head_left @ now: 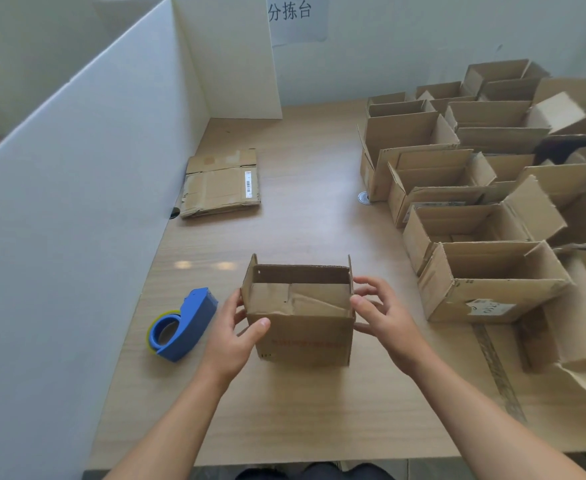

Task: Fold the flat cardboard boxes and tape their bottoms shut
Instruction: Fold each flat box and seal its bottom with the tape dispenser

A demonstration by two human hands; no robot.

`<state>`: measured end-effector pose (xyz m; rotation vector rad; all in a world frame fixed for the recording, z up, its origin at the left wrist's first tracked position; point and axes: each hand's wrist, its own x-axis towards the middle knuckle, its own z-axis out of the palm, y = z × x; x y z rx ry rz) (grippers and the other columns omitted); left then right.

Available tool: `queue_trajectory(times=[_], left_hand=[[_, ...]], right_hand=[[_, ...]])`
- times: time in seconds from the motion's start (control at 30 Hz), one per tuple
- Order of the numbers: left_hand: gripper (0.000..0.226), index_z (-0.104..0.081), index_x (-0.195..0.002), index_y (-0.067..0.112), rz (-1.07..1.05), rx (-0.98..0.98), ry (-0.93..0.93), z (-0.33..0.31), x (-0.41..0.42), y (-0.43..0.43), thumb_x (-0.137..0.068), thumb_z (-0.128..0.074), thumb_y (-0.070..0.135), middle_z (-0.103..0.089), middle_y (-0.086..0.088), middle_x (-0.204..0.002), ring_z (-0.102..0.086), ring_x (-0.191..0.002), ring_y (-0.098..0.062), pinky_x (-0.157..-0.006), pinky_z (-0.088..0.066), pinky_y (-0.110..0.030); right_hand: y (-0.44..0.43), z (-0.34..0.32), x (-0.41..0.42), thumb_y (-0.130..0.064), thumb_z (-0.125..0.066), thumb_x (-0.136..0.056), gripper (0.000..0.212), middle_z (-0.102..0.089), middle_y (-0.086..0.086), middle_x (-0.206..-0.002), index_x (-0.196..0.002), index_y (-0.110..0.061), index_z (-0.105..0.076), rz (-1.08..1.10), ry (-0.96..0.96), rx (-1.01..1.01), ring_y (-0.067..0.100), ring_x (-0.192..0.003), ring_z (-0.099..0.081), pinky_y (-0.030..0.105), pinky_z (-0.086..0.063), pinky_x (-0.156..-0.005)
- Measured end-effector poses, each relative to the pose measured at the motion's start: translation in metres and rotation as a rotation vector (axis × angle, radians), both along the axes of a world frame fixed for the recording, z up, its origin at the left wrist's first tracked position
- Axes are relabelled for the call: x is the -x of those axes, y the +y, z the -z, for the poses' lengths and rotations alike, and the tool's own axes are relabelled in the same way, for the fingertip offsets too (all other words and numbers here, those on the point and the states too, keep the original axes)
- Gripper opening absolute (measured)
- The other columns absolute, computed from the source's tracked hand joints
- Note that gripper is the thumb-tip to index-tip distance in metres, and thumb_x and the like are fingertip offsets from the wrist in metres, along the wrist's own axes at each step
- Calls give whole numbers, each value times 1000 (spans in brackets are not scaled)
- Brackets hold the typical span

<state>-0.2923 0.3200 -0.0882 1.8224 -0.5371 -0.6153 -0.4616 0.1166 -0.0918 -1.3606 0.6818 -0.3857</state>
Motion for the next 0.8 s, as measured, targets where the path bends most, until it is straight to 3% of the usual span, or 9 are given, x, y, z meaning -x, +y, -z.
queue_trajectory(times=[0.07, 0.13, 0.23, 0.33, 0.4, 0.47, 0.6, 0.7, 0.8], left_hand=[[64, -47, -131, 39, 13, -3, 38, 6, 2, 1, -72, -72, 38, -58, 17, -125, -57, -115, 1, -82, -48, -12], [71, -44, -134, 37, 30, -47, 29, 12, 4, 2, -69, -73, 46, -57, 9, -128, -60, -116, -10, -88, -49, -20], [74, -33, -144, 48, 72, -147, -119, 8, 6, 0, -84, -74, 33, -51, 17, -126, -58, -107, -8, -87, -46, -17], [71, -27, -147, 51, 163, -270, -343, 2, 5, -5, -91, -67, 33, -44, 18, -117, -52, -92, -1, -80, -42, -12], [60, -35, -146, 46, 192, -363, -410, -1, 0, -9, -93, -61, 40, -45, 8, -119, -54, -88, -7, -82, -43, -20], [52, -43, -142, 38, 173, -415, -438, -3, -7, -11, -93, -59, 42, -47, 3, -121, -54, -98, -14, -84, -41, -26], [46, -52, -135, 31, 217, -423, -497, -8, -25, -10, -92, -59, 45, -38, 3, -135, -43, -125, -17, -100, -42, -33], [61, -38, -149, 33, 321, -506, -492, -18, -45, -19, -93, -54, 50, -33, 1, -139, -44, -124, -19, -105, -41, -35], [69, -22, -154, 38, 393, -537, -472, -26, -58, -26, -94, -53, 51, -35, 1, -128, -50, -102, -15, -90, -41, -29]], right_hand=[[-2, -2, 2, -41, -67, -82, 24, -60, -10, -102, -105, -36, -61, 56, 14, 71, 11, -92, -66, 47, -58, -87], [-2, -3, 7, -40, -66, -90, 21, -61, -9, -103, -110, -43, -58, 101, 109, 231, 13, -92, -67, 41, -57, -84], [3, -5, 9, -31, -63, -96, 35, -52, -8, -121, -118, -55, -51, 49, 171, 511, 8, -102, -63, 29, -51, -87], [9, -6, 3, -32, -62, -96, 24, -37, -12, -139, -119, -36, -65, -64, 276, 680, 9, -113, -56, 30, -46, -99], [13, -7, -1, -33, -63, -95, 12, -29, -13, -143, -102, -31, -72, -129, 307, 655, -8, -117, -49, 30, -46, -100], [15, -5, -3, -31, -65, -94, 12, -27, -11, -151, -86, -31, -74, -158, 243, 577, -26, -120, -36, 34, -46, -103], [27, 6, -1, -28, -68, -93, 21, -25, -14, -158, -73, -19, -72, -127, 154, 471, 0, -142, -33, 43, -43, -109], [34, 3, -3, -21, -70, -92, 13, -34, -14, -150, -85, -31, -74, -29, 137, 475, -6, -140, -33, 33, -48, -105], [41, 0, -8, -26, -65, -95, 31, -37, -16, -145, -118, -47, -59, 50, 169, 524, -16, -133, -31, 23, -47, -103]])
